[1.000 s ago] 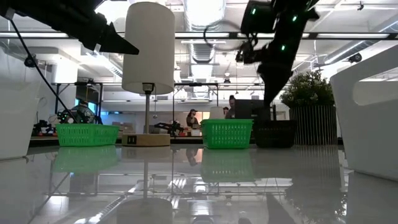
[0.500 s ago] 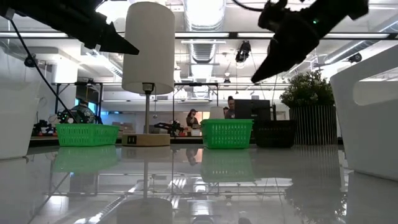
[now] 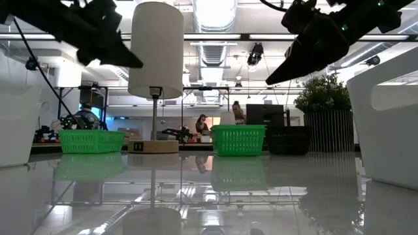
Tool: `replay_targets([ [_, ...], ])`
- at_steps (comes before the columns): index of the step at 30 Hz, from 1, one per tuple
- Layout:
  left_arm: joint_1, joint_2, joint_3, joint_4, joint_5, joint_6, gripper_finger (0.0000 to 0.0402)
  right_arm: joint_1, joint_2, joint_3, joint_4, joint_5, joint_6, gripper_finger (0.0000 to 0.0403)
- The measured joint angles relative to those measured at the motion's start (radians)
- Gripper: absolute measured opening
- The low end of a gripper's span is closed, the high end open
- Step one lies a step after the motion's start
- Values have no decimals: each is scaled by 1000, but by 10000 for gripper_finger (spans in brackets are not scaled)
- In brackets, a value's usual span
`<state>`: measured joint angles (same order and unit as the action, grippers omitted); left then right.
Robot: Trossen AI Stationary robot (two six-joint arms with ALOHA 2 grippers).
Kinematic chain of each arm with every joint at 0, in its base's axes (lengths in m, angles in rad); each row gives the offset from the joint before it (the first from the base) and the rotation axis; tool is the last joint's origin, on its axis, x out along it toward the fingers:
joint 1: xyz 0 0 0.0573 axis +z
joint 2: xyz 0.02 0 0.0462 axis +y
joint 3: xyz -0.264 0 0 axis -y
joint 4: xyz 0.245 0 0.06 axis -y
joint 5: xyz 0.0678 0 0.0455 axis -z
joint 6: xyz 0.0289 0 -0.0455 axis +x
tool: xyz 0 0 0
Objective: Stack baskets by color
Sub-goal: Stack the green bin on top of the other green bin
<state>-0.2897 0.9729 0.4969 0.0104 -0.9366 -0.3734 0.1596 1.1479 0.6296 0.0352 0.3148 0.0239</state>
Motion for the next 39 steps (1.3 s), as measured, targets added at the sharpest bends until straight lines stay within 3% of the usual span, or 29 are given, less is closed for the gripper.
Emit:
replay_targets([
  [5, 18, -3, 39, -344, -36, -420, 6, 0, -3, 0, 0, 0, -40, 11],
  [9, 84, -5, 100, -771, 154, -745, 6, 0, -1, 0, 0, 0, -47, 11],
  [12, 164, 1, 124, -978, 296, -837, 6, 0, -1, 0, 0, 0, -51, 11],
  [16, 255, -1, 127, -981, 412, -726, 6, 0, -1, 0, 0, -1, -62, 11],
  [24, 430, 19, 129, -928, 505, -359, 20, 0, -1, 0, 0, -2, -64, 11],
  [31, 548, 54, 129, -883, 528, -152, 103, 0, -1, 0, 0, -4, -67, 11],
  [39, 552, 135, 126, -771, 457, 67, 176, 0, 0, 0, -4, -4, -49, 11],
])
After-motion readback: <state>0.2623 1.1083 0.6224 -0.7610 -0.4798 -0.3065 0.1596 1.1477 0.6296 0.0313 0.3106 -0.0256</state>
